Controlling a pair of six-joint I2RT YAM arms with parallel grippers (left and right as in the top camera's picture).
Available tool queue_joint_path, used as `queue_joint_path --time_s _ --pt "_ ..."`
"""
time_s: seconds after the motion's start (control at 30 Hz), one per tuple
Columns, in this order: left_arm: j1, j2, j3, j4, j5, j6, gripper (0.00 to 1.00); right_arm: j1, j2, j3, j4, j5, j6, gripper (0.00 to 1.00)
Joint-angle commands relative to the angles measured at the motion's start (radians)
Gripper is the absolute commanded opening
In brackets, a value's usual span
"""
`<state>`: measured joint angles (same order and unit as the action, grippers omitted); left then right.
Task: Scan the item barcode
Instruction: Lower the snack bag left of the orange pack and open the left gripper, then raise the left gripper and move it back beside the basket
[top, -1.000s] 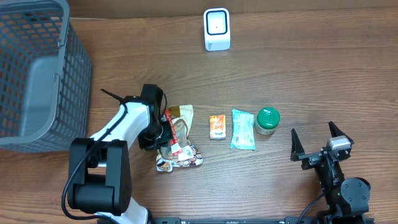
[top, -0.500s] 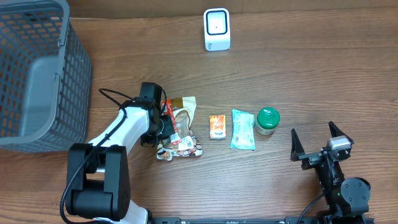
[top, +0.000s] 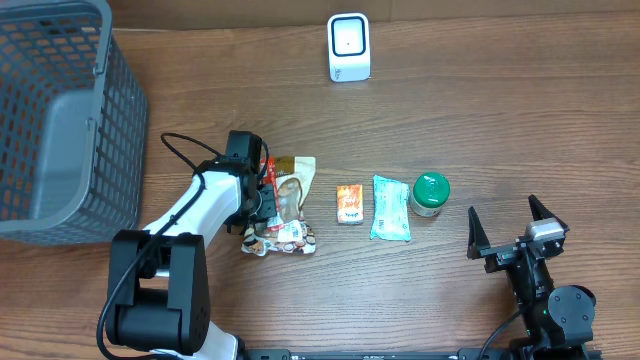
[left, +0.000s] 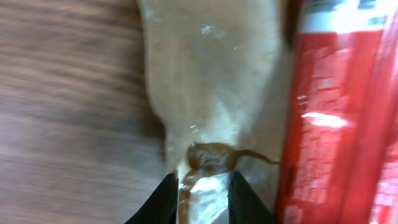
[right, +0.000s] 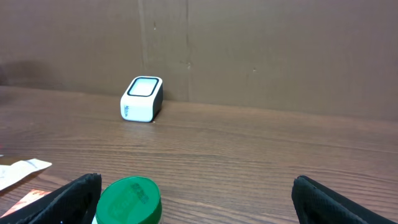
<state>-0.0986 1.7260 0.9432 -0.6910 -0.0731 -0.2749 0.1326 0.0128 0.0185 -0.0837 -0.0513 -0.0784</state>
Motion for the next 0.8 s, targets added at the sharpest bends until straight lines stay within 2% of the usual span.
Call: queue_joint_path --time_s 0.0,0.33,0.47,0.53,0.57,0.67,0.77 --pt "-0.002 0.018 0.051 -0.055 -0.144 0.039 0.21 0.000 -0.007 -0.011 0.003 0.006 -0.002 1.00" --pt "0.000 0.018 0.395 -0.367 -0.172 0.029 0.26 0.000 -0.007 -0.011 0.003 0.006 -0.002 1.00" --pt "0.000 0.018 0.546 -0.494 -0.174 -0.006 0.31 0.000 -0.007 -0.011 0.003 0.006 -0.002 1.00" --pt "0.001 0.018 0.616 -0.540 -0.174 -0.021 0.39 0.000 -0.007 -0.011 0.003 0.006 -0.001 1.00" --pt "0.001 0.018 0.647 -0.556 -0.174 -0.022 0.48 0.000 -0.007 -0.011 0.003 0.006 -0.002 1.00" --pt "0.002 0.018 0.717 -0.585 -0.182 -0.029 0.97 0.000 -0.007 -0.011 0.003 0.006 -0.001 1.00" --pt "0.009 0.019 0.760 -0.612 -0.204 -0.087 1.00 0.000 -0.007 -0.011 0.003 0.006 -0.002 1.00"
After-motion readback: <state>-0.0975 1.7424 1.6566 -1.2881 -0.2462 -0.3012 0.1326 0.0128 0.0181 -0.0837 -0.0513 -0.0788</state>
